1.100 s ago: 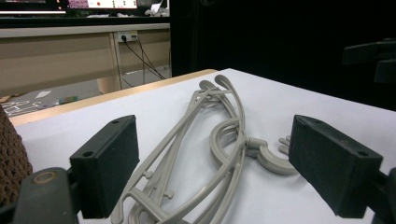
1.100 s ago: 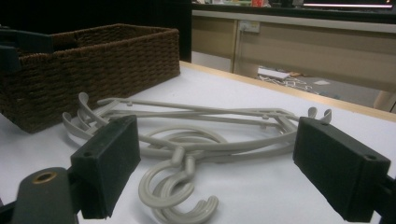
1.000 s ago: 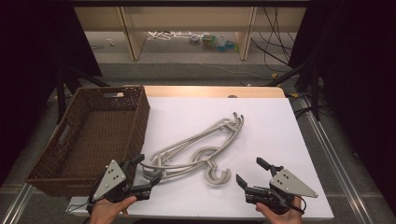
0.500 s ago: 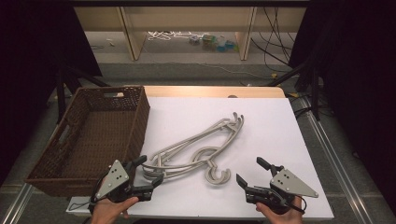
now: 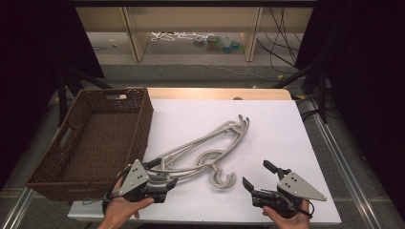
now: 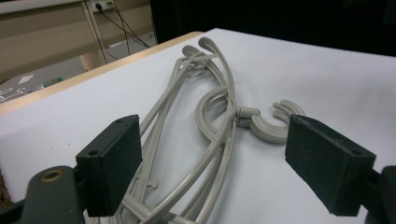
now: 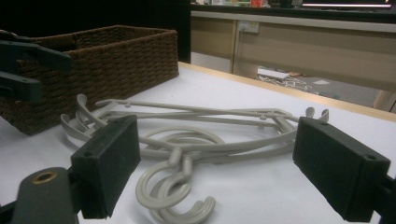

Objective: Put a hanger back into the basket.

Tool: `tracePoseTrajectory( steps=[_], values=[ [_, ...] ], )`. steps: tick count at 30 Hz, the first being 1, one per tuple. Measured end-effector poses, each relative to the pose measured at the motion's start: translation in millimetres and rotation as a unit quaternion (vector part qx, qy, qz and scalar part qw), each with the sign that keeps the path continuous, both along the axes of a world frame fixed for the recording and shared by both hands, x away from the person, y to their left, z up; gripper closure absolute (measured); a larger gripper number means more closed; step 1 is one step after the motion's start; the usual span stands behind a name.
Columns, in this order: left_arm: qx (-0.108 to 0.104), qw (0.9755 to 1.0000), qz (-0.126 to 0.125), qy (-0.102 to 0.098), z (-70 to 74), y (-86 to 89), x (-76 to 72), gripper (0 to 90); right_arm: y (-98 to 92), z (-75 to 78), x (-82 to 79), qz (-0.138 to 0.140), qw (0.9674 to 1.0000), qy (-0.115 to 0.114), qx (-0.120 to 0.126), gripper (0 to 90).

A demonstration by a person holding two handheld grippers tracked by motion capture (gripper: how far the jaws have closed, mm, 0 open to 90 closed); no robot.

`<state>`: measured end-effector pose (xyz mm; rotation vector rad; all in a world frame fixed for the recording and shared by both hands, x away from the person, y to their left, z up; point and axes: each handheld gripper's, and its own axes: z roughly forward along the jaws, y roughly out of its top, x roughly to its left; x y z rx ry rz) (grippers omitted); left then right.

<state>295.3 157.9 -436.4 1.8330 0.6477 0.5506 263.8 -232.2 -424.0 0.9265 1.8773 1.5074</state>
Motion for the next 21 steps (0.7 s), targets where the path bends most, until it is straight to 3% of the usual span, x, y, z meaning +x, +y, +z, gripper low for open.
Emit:
tracePoseTrajectory(
  steps=[5, 13, 15, 21],
  values=[
    [0.031, 0.9989, -0.020, 0.028, -3.7, -15.5, 14.8, 16.9, -0.2, 0.2, 0.2, 0.002, 1.0000, 0.001, -0.001, 15.8],
    [0.071, 0.9934, -0.043, 0.080, -10.2, -37.3, 35.9, 19.7, -2.3, 1.0, 0.5, 0.000, 0.9999, 0.008, -0.008, 15.9],
    [0.088, 0.9899, -0.060, 0.093, -11.5, -40.9, 42.2, 20.2, -2.1, 0.6, 1.2, 0.003, 1.0000, 0.006, -0.004, 15.8],
    [0.113, 0.9830, -0.059, 0.132, -16.3, -52.3, 54.3, 21.0, -1.9, -0.1, 2.0, 0.003, 1.0000, 0.005, -0.001, 15.8]
  ],
)
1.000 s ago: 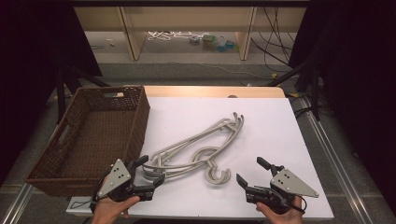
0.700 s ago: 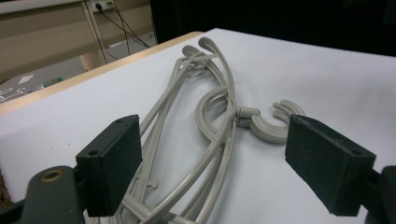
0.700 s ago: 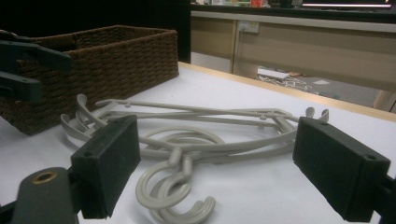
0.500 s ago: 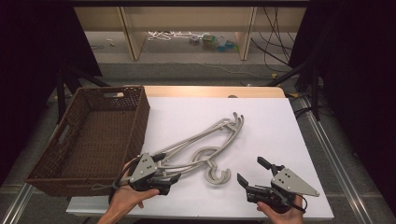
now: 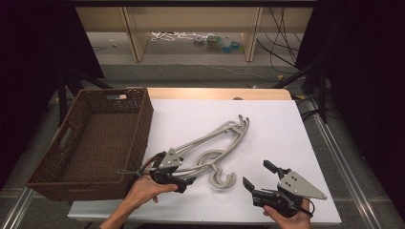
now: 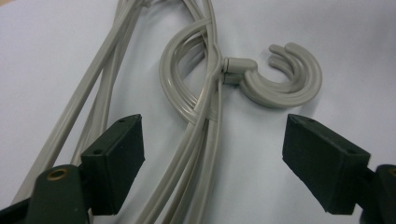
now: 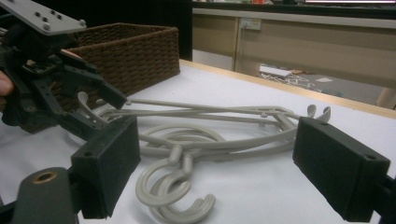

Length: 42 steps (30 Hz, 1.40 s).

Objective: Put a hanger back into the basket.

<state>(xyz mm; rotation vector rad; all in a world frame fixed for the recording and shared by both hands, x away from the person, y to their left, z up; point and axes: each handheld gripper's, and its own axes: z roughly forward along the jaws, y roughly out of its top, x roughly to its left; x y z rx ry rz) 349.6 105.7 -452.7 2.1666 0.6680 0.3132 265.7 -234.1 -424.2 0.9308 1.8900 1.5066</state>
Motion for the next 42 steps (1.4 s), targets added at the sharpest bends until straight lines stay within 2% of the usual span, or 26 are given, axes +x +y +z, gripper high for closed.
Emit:
tracePoseTrajectory(
  steps=[2, 3, 5, 7, 12, 13, 14, 15, 16, 19, 20, 22, 24, 25, 28, 29, 30, 32, 34, 35, 36, 38, 39, 40, 41, 42],
  values=[
    [0.014, 0.9998, -0.007, 0.007, -1.2, -2.1, 4.8, 21.4, -0.1, 0.1, 0.3, 0.001, 1.0000, 0.000, 0.001, 15.9],
    [0.015, 0.9998, -0.002, 0.014, -2.7, -3.9, 6.0, 22.0, 0.1, -0.3, 0.8, 0.002, 1.0000, -0.001, 0.002, 15.9],
    [0.025, 0.9995, -0.005, 0.021, -4.5, -6.6, 9.0, 24.2, -1.1, 0.5, 0.2, -0.001, 0.9999, 0.007, -0.008, 15.9],
    [0.031, 0.9990, -0.008, 0.031, -6.3, -9.1, 12.0, 24.9, -0.7, 0.7, -0.1, 0.000, 0.9999, 0.015, 0.000, 15.9],
    [0.041, 0.9980, -0.014, 0.046, -9.7, -13.3, 18.6, 29.4, -1.1, -0.5, 1.3, -0.001, 0.9999, 0.013, 0.004, 16.0],
    [0.057, 0.9970, -0.024, 0.047, -9.4, -12.5, 20.5, 32.1, -1.5, 0.0, 1.0, -0.004, 0.9999, 0.012, 0.000, 15.9],
    [0.051, 0.9971, -0.017, 0.054, -11.0, -14.2, 19.9, 32.5, -1.5, 0.2, 1.0, -0.004, 0.9999, 0.011, 0.000, 15.9],
    [0.056, 0.9969, -0.015, 0.054, -11.5, -14.7, 20.5, 32.6, -0.7, -0.3, 1.3, 0.000, 0.9999, 0.012, 0.005, 15.9],
    [0.058, 0.9968, -0.017, 0.053, -12.0, -15.0, 21.0, 33.0, -1.2, 0.0, 1.0, -0.002, 0.9999, 0.014, -0.002, 16.0],
    [0.052, 0.9964, -0.016, 0.064, -13.8, -16.6, 23.2, 33.9, -0.3, -0.7, 2.1, 0.002, 0.9999, 0.013, 0.005, 16.0],
    [0.068, 0.9954, -0.028, 0.062, -13.0, -15.6, 24.8, 34.7, -0.1, -0.7, 2.2, 0.002, 0.9999, 0.014, 0.005, 16.0],
    [0.066, 0.9952, -0.023, 0.068, -14.3, -18.4, 25.3, 36.0, 0.2, -1.1, 2.4, 0.002, 0.9999, 0.014, 0.004, 16.0],
    [0.088, 0.9932, -0.039, 0.066, -13.4, -18.0, 29.2, 37.6, -0.6, -0.4, 2.0, -0.001, 0.9999, 0.015, -0.004, 16.0],
    [0.086, 0.9931, -0.035, 0.070, -13.8, -19.4, 30.0, 39.1, 0.3, -1.1, 2.8, 0.003, 0.9999, 0.012, 0.005, 16.0],
    [0.095, 0.9917, -0.048, 0.073, -14.2, -22.0, 33.8, 42.7, -0.3, -1.0, 2.5, 0.002, 0.9999, 0.015, -0.003, 16.0],
    [0.073, 0.9939, -0.031, 0.077, -17.5, -26.3, 32.3, 43.3, -0.3, -0.8, 2.3, 0.000, 0.9999, 0.015, -0.005, 16.0],
    [0.106, 0.9900, -0.053, 0.076, -15.5, -24.8, 35.2, 43.9, -0.2, -0.8, 2.6, 0.002, 0.9999, 0.014, -0.003, 16.1],
    [0.108, 0.9892, -0.060, 0.079, -16.8, -27.0, 36.7, 46.9, 0.0, -0.7, 2.8, 0.002, 0.9999, 0.014, -0.003, 16.1],
    [0.082, 0.9918, -0.049, 0.085, -20.2, -31.2, 36.2, 49.9, -0.2, -1.0, 2.6, 0.000, 0.9999, 0.016, -0.006, 16.1],
    [0.093, 0.9902, -0.058, 0.086, -19.9, -30.7, 37.8, 50.9, -0.3, -0.9, 2.7, 0.001, 0.9999, 0.016, -0.006, 16.1],
    [0.085, 0.9909, -0.055, 0.088, -21.5, -32.0, 38.1, 52.2, -0.3, -0.7, 2.7, 0.000, 0.9999, 0.016, -0.006, 16.2],
    [0.092, 0.9899, -0.055, 0.092, -21.6, -32.2, 39.8, 56.2, -0.3, -0.6, 3.2, 0.002, 0.9999, 0.016, -0.005, 16.3],
    [0.108, 0.9879, -0.066, 0.090, -19.2, -30.1, 42.7, 58.8, -0.3, -0.8, 3.5, 0.004, 0.9998, 0.017, -0.005, 16.3],
    [0.087, 0.9898, -0.057, 0.097, -20.0, -31.2, 42.6, 61.6, -0.4, -1.1, 3.8, 0.004, 0.9998, 0.017, -0.007, 16.3],
    [0.104, 0.9872, -0.070, 0.098, -18.3, -29.0, 45.2, 62.7, -0.6, -1.2, 3.8, 0.004, 0.9998, 0.017, -0.008, 16.3],
    [0.102, 0.9873, -0.071, 0.099, -18.4, -29.2, 45.1, 63.7, -0.9, -0.9, 3.7, 0.005, 0.9998, 0.019, -0.009, 16.4]
  ],
)
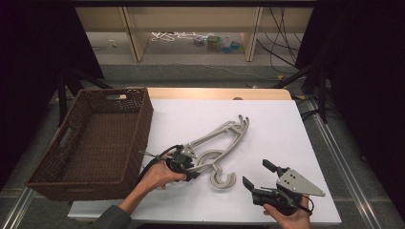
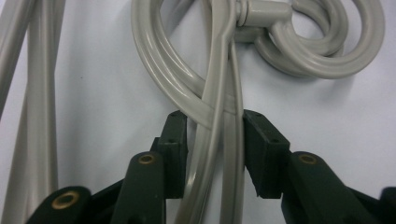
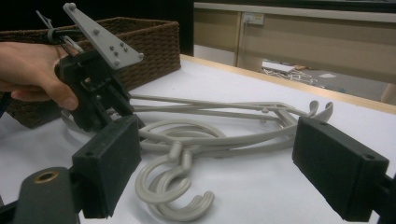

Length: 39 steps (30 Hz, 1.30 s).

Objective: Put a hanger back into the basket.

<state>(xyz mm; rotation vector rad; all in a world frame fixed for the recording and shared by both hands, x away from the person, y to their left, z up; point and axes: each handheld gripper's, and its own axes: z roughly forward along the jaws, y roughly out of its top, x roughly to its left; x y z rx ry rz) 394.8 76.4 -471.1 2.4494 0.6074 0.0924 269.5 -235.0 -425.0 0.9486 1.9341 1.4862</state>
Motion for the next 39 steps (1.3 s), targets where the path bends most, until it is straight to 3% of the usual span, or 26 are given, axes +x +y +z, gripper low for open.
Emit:
tracePoseTrajectory(
  steps=[7, 8, 9, 13, 14, 15, 16, 17, 19, 20, 22, 24, 28, 32, 37, 39],
  values=[
    [0.006, 0.9999, -0.008, -0.010, 2.9, -0.1, -0.2, 76.2, -0.1, -0.2, 0.8, 0.000, 1.0000, 0.001, 0.007, 16.6],
    [0.002, 0.9999, -0.010, -0.005, 3.8, 0.7, 0.2, 77.6, 0.4, -0.8, 1.5, 0.001, 0.9999, -0.002, 0.010, 16.5],
    [-0.001, 0.9999, -0.010, -0.004, 3.8, 1.1, 0.2, 78.0, -0.9, 0.2, 0.4, -0.002, 1.0000, 0.005, -0.003, 16.6],
    [0.001, 0.9999, -0.014, -0.010, 6.2, 0.3, -2.3, 78.7, -0.9, -0.1, 1.4, -0.002, 1.0000, 0.000, 0.003, 16.6],
    [-0.012, 0.9999, -0.007, -0.009, 6.2, -0.8, -3.8, 78.8, -0.9, -0.2, 1.5, -0.001, 1.0000, 0.001, 0.002, 16.6],
    [-0.002, 0.9998, -0.016, -0.010, 8.8, 0.0, -3.0, 79.0, -1.0, -0.4, 1.5, -0.001, 1.0000, 0.003, 0.001, 16.6],
    [-0.011, 0.9998, -0.008, -0.012, 9.5, -1.2, -4.5, 79.0, -1.3, -0.6, 1.7, -0.001, 1.0000, 0.002, 0.001, 16.6],
    [-0.001, 0.9997, -0.020, -0.016, 12.1, 0.1, -3.7, 79.1, -1.5, -0.5, 1.6, -0.002, 1.0000, 0.001, 0.002, 16.6],
    [-0.017, 0.9997, -0.015, -0.009, 13.2, -0.9, -5.6, 79.7, -2.3, 0.0, 1.8, -0.003, 1.0000, 0.002, 0.000, 16.6],
    [-0.010, 0.9997, -0.020, -0.007, 14.8, 0.5, -4.6, 79.6, -2.1, -0.4, 2.1, -0.001, 1.0000, 0.004, 0.002, 16.7],
    [-0.017, 0.9997, -0.018, -0.007, 16.7, 0.6, -5.1, 79.8, -1.5, -1.6, 2.9, 0.000, 1.0000, 0.001, 0.007, 16.7],
    [-0.033, 0.9994, -0.012, -0.004, 18.6, -1.4, -7.8, 80.0, -3.0, 0.1, 1.9, -0.005, 1.0000, 0.004, -0.004, 16.8],
    [-0.043, 0.9989, -0.020, -0.003, 26.7, -0.2, -8.3, 80.5, -3.4, -0.2, 2.2, -0.004, 1.0000, 0.004, -0.003, 16.8],
    [-0.076, 0.9971, -0.006, -0.002, 35.7, 3.3, -10.2, 80.5, -3.1, -0.3, 2.8, 0.000, 0.9999, -0.006, 0.013, 17.2],
    [-0.119, 0.9925, 0.027, -0.005, 47.5, 13.6, -9.9, 81.0, -6.6, 1.8, 1.2, -0.003, 1.0000, -0.002, 0.008, 17.4],
    [-0.145, 0.9886, 0.040, -0.005, 52.7, 20.4, -8.3, 81.0, -7.5, 1.7, 1.0, -0.004, 1.0000, 0.000, 0.005, 17.4]
  ],
)
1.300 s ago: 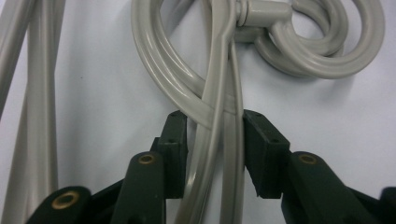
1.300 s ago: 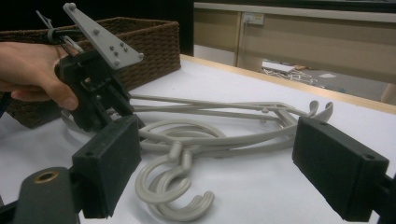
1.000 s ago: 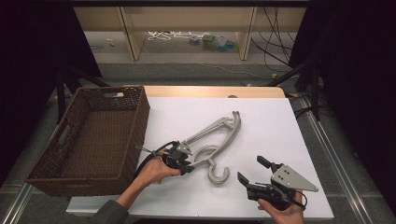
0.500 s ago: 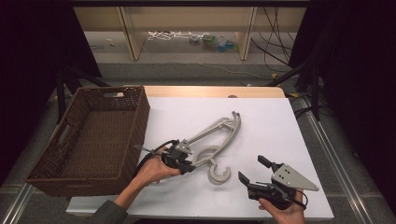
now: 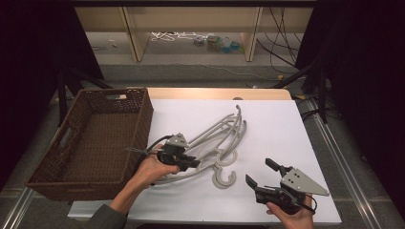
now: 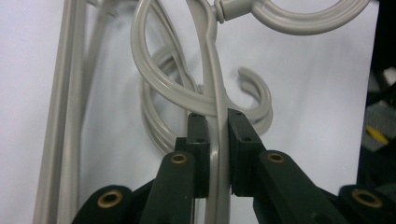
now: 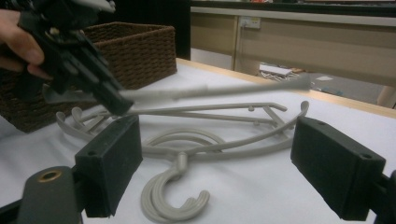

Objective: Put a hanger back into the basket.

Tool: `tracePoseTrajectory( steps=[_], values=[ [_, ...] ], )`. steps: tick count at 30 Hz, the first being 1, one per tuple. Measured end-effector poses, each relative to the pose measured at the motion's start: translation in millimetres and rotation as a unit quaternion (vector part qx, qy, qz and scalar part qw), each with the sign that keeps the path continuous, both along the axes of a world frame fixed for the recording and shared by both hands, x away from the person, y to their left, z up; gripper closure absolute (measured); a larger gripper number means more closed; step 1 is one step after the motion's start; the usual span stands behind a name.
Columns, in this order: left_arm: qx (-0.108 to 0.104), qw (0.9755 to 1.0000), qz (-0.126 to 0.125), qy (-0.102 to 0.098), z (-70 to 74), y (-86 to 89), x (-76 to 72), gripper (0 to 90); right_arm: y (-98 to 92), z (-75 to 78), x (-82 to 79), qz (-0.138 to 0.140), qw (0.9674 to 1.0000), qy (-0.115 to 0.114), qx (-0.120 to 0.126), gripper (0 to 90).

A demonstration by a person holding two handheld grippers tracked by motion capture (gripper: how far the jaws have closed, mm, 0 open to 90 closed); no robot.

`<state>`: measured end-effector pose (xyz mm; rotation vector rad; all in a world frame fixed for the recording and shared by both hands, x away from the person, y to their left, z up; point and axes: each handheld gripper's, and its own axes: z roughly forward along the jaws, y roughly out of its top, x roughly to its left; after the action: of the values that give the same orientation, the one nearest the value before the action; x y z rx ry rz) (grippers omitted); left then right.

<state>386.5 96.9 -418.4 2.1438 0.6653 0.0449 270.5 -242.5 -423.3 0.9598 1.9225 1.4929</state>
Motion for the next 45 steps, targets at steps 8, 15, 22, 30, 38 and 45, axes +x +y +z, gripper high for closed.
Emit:
tracePoseTrajectory(
  steps=[8, 15, 22, 30, 38, 45],
  values=[
    [-0.072, 0.9968, 0.035, 0.000, 25.4, 24.0, -3.4, 81.1, -0.6, -0.6, 0.1, -0.002, 1.0000, -0.002, 0.001, 17.4],
    [-0.107, 0.9935, 0.039, -0.005, 52.4, 37.9, -15.3, 81.2, -1.4, -1.3, 0.5, -0.004, 1.0000, 0.001, 0.002, 17.4],
    [-0.106, 0.9939, 0.025, -0.015, 78.0, 43.1, -30.8, 81.2, -1.5, -1.7, 0.7, -0.006, 1.0000, 0.001, 0.002, 17.4],
    [-0.097, 0.9939, 0.024, -0.046, 112.8, 61.3, -48.6, 81.2, -1.5, -3.2, 1.2, -0.008, 1.0000, 0.003, 0.004, 17.4],
    [-0.079, 0.9926, 0.053, -0.075, 130.7, 91.8, -50.0, 81.2, -1.4, -3.1, 1.3, -0.009, 0.9999, 0.007, 0.003, 17.4],
    [-0.061, 0.9917, 0.077, -0.083, 129.3, 115.3, -46.0, 81.3, -1.0, -3.7, 1.7, -0.008, 0.9999, 0.008, 0.004, 17.5]
  ],
)
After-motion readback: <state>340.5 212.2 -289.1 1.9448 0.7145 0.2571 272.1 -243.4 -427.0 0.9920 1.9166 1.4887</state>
